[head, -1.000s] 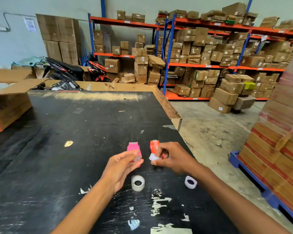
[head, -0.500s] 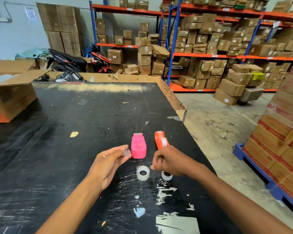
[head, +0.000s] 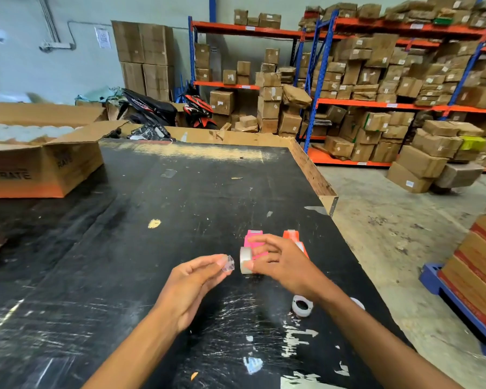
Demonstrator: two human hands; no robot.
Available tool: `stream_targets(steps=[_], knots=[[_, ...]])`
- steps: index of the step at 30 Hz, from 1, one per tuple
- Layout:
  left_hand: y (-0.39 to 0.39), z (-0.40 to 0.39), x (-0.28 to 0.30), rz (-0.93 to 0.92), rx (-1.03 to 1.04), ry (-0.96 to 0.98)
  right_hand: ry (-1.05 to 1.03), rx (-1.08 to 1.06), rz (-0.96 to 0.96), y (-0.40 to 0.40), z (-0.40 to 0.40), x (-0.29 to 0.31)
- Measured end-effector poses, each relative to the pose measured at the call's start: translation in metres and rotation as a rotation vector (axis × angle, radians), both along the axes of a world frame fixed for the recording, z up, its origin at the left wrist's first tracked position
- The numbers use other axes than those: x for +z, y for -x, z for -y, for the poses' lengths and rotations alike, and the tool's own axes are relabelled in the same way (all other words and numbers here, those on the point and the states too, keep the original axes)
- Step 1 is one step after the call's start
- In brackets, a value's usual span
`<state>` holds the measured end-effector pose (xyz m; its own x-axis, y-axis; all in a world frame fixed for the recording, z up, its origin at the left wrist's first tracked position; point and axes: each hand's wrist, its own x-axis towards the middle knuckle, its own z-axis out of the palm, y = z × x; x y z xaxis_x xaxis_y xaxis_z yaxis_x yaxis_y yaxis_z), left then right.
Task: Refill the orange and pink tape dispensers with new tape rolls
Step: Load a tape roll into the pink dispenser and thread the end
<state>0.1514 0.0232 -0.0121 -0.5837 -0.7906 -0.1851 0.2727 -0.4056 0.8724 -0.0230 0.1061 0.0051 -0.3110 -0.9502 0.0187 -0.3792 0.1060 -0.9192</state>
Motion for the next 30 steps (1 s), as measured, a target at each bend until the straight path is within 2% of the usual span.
stream_targets(steps=[2, 10, 22, 30], knots=[[0.002, -0.001, 0.000, -0.011, 0.003, 0.011, 0.053, 0.043, 0.071, -0.003, -0.003, 0.010], [0.009, -0.005, 0.004, -0.033, 0.042, 0.144, 0.166, 0.026, -0.006, -0.011, -0.008, 0.017], [0.010, -0.003, 0.006, 0.069, -0.001, 0.367, 0.173, 0.098, -0.035, -0.008, -0.014, 0.023], [0.017, -0.009, 0.009, 0.005, -0.015, 0.310, 0.220, 0.010, -0.032, -0.008, -0.006, 0.022]])
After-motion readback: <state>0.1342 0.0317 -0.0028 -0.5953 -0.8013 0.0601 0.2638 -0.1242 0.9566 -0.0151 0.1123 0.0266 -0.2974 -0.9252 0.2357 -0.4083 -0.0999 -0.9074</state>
